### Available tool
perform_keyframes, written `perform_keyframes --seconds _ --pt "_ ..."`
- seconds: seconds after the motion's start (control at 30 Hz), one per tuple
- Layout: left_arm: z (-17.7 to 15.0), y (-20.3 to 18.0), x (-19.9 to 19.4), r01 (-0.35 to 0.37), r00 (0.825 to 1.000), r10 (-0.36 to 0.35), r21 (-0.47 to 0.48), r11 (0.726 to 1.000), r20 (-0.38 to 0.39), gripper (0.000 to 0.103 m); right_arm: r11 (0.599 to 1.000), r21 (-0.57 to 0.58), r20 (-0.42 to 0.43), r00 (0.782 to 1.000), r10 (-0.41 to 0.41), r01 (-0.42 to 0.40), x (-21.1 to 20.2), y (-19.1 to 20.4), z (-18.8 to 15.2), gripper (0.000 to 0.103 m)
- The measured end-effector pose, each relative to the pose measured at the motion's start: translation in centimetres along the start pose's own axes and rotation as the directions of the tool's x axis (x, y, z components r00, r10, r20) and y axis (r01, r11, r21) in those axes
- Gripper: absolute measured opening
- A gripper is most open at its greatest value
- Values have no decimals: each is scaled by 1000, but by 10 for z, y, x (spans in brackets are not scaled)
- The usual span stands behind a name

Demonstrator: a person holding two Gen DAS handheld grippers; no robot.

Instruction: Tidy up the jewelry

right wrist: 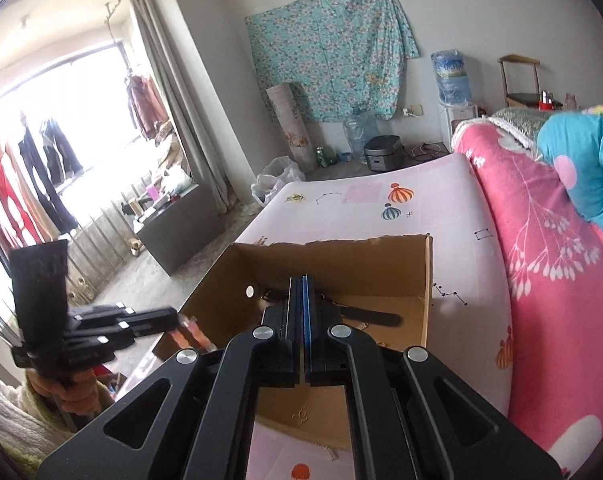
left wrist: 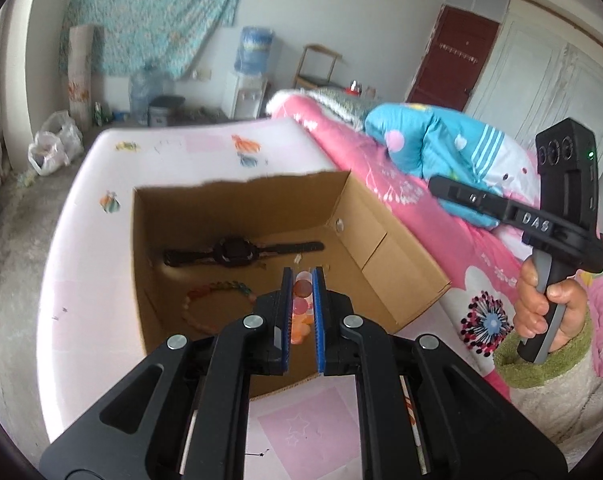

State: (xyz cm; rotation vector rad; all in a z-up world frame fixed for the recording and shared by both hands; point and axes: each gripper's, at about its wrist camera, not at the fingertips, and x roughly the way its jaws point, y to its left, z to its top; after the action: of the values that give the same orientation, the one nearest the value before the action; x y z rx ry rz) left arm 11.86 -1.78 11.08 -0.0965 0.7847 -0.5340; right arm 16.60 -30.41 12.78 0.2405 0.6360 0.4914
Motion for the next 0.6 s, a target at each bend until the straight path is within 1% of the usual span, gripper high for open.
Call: perform_keyframes --seconds 0.07,0.2,0.3,0.33,0.4,0.43,0.5,0.53,0.6 --pt "-3 1 13 -2 1000 1 -8 1000 -31 8 1000 18 -11 1000 13 -12 6 -7 -1 1" --pt "-5 4 36 -11 996 9 -24 1000 -85 8 999 37 -37 999 -1 2 13 -18 -11 1" --pt "-5 6 42 -24 995 21 -25 999 -95 8 998 52 -50 998 29 -26 6 -22 -24 1" --pt "-4 7 42 -28 995 25 -27 999 -96 8 997 43 -64 996 60 -58 0 -20 -33 2" --pt "-4 9 42 -35 995 31 -35 999 -94 8 994 14 -124 986 113 -112 -6 -12 -54 3" --pt "-5 12 42 -38 995 34 -41 998 -94 8 993 -1 -153 981 116 -118 -6 -8 -62 5" --pt "-5 15 41 -42 995 36 -55 998 -97 8 994 -48 -245 966 88 -103 -3 5 -91 15" --pt "-6 16 41 -45 994 39 -60 997 -99 8 995 -57 -280 958 59 -78 2 8 -103 16" --pt "-7 18 41 -49 994 42 -69 996 -99 8 998 -56 -352 936 -4 -17 18 9 -129 16"
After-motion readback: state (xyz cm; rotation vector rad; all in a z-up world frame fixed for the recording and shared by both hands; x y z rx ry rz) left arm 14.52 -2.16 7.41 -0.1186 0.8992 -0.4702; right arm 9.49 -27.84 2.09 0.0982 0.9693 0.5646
